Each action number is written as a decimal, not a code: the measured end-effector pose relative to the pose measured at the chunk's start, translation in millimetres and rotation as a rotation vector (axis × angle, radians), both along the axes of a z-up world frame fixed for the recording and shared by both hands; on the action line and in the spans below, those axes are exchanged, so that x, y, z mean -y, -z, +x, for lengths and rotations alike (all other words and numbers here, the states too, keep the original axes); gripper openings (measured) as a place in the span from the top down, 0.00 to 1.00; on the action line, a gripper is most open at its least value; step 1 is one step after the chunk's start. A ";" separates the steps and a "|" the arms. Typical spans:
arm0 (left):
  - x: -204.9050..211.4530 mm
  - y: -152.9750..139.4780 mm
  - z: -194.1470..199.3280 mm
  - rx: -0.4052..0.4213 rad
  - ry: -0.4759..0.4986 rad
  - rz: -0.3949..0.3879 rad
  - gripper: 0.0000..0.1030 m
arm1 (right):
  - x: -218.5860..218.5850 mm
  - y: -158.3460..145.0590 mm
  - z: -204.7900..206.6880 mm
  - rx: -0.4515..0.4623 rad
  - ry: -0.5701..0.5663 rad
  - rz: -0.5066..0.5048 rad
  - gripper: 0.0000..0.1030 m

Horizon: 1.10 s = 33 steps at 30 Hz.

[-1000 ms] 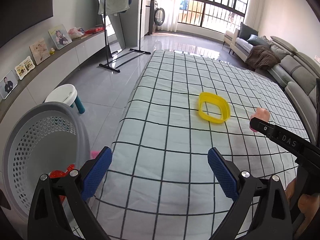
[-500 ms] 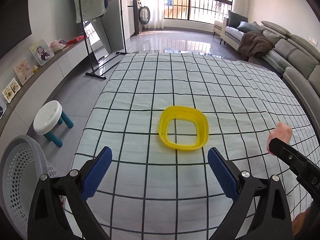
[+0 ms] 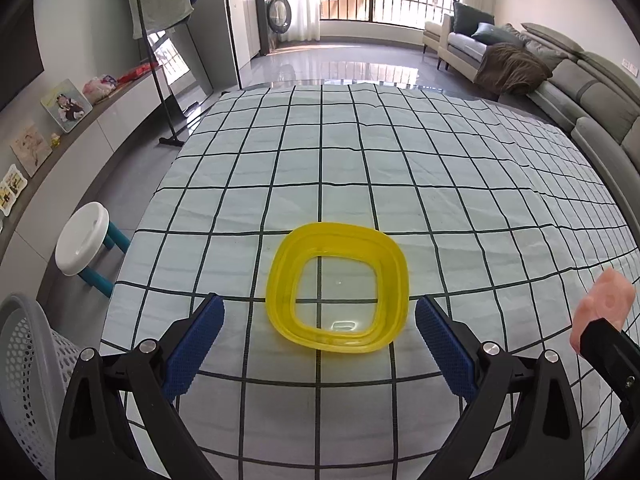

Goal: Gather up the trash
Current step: 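Grasp the yellow plastic ring with the left tool while the right tool holds the pink toy, then carry the yellow ring and pink toy over the grey basket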

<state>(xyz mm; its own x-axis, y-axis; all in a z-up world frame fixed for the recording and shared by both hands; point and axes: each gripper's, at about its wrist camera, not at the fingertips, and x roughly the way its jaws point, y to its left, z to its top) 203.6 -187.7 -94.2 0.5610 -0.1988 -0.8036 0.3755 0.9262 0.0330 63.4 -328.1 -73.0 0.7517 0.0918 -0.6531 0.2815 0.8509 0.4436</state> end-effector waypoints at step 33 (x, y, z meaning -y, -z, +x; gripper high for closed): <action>-103.7 -99.7 -105.8 0.171 -0.059 -0.034 0.34 | -71.7 -32.5 -36.4 0.062 -0.132 -0.059 0.70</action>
<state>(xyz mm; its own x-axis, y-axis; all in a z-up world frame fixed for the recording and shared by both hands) 97.8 -84.0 5.5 0.7005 -0.1872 -0.6887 0.3123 0.9481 0.0599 27.0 -256.4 -40.5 0.7748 0.1555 -0.6128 0.1386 0.9040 0.4045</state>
